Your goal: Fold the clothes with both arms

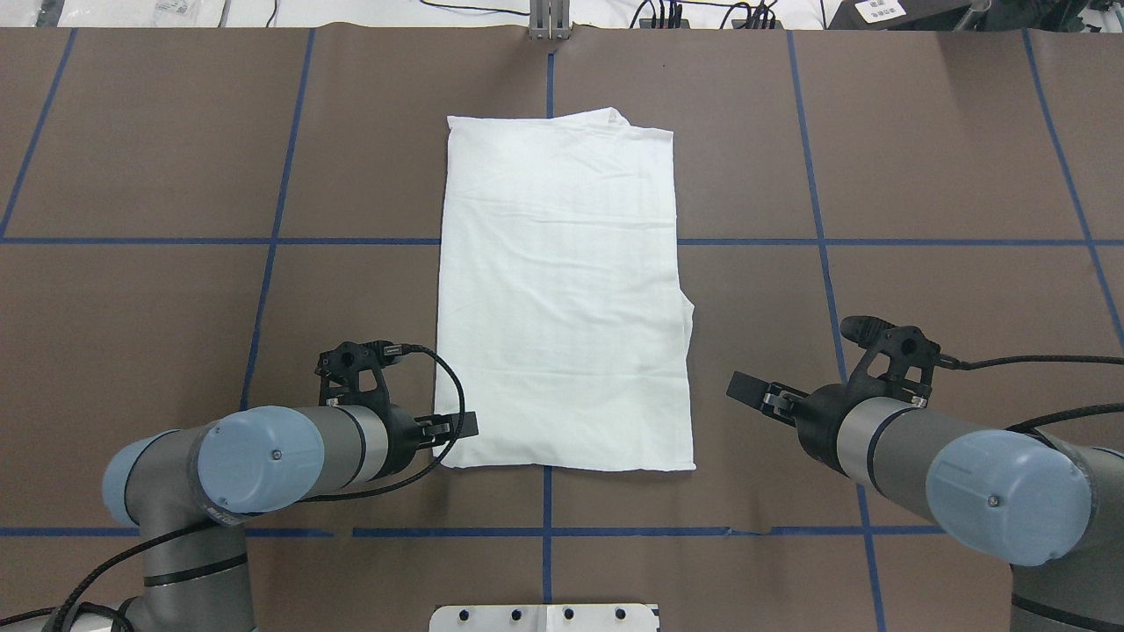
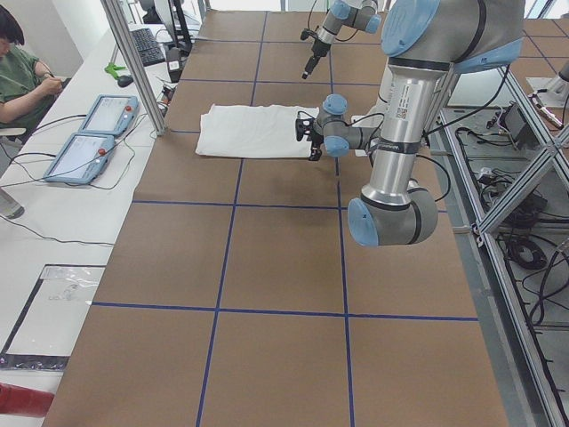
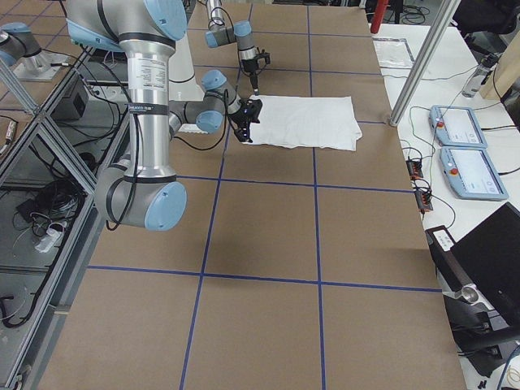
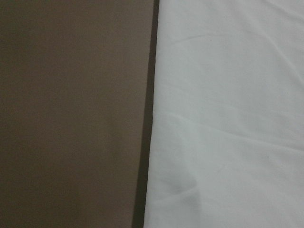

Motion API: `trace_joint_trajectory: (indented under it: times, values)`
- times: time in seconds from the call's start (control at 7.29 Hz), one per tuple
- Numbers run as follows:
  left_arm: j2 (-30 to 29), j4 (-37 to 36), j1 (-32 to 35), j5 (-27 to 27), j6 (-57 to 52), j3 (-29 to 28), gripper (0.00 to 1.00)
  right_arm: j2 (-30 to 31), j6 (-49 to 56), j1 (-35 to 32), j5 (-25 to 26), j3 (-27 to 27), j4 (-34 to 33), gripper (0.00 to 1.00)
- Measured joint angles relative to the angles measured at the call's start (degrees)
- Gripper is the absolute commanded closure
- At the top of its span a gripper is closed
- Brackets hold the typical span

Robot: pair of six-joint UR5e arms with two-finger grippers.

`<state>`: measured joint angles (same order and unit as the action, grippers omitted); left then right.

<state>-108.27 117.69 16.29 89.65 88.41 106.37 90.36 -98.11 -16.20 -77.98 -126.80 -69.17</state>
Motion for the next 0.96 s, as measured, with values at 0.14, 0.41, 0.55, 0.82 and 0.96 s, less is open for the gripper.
trace_joint_trajectory:
  times: [0.14, 0.41, 0.55, 0.82, 0.96]
  values:
    - [-0.1, 0.0, -0.2, 0.0, 0.0, -0.3, 0.00, 0.0, 0.0, 0.1, 0.0, 0.1, 0.0, 0.00]
    - [-0.8, 0.0, -1.0, 0.0, 0.0, -0.8, 0.00, 0.0, 0.0, 0.2, -0.1, 0.2, 0.0, 0.00]
    - [-1.1, 0.0, -1.3, 0.0, 0.0, -1.1, 0.00, 0.0, 0.0, 0.2, -0.1, 0.2, 0.0, 0.00]
    - [-1.3, 0.0, -1.7, -0.2, 0.0, -1.6, 0.00, 0.0, 0.0, 0.4, 0.0, 0.2, 0.0, 0.00]
    - [-1.4, -0.1, -1.8, -0.4, 0.0, -1.8, 0.01, 0.0, 0.0, 0.5, 0.0, 0.2, 0.0, 0.00]
